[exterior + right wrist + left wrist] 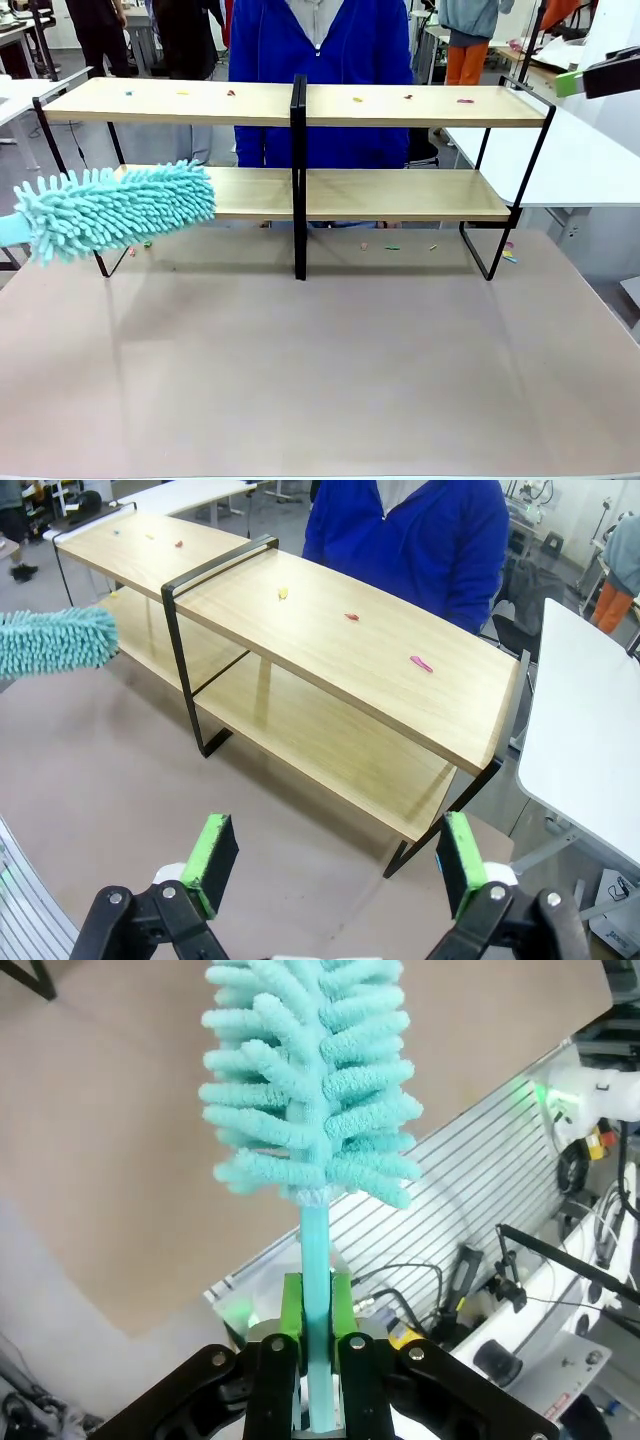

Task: Clean the shelves.
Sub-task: Clean a randomly selected level of the Shelf with the Duster.

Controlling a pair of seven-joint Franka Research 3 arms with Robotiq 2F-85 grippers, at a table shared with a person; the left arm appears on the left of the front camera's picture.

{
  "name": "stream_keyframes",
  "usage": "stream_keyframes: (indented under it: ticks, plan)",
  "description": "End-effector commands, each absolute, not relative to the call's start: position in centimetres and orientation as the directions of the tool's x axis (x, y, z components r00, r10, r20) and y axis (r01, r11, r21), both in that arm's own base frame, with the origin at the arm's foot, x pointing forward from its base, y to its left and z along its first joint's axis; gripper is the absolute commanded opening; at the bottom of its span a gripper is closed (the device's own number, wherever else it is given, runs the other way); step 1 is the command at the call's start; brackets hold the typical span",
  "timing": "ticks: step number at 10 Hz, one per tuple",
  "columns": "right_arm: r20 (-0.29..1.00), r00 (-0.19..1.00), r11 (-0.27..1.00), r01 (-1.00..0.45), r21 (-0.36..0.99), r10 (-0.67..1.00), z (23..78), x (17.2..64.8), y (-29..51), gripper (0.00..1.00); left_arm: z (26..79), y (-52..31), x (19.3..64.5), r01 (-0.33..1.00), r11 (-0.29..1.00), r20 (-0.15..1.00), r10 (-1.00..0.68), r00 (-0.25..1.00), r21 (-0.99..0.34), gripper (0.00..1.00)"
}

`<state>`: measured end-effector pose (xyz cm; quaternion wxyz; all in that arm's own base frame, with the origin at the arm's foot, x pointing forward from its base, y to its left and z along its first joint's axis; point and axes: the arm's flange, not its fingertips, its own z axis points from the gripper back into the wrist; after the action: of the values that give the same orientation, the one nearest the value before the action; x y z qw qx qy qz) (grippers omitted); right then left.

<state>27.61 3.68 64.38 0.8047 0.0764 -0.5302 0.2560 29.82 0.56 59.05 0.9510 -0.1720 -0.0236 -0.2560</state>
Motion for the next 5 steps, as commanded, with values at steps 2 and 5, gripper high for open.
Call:
stream_keyframes:
  ticks: [2,5]
  plan:
    - [0.894,0.308,0.859,-0.492,-0.144,0.326,64.4,27.7,3.6,1.0,58.6,-0.7,30.2,0.489,0.816,0.138,-0.47,0.872,-0.307,0.12]
    - [0.894,0.308,0.859,-0.492,-0.144,0.326,64.4,27.7,3.6,1.0,58.6,-1.7,32.0,0.316,0.933,0.209,-0.279,0.937,-0.171,0.12]
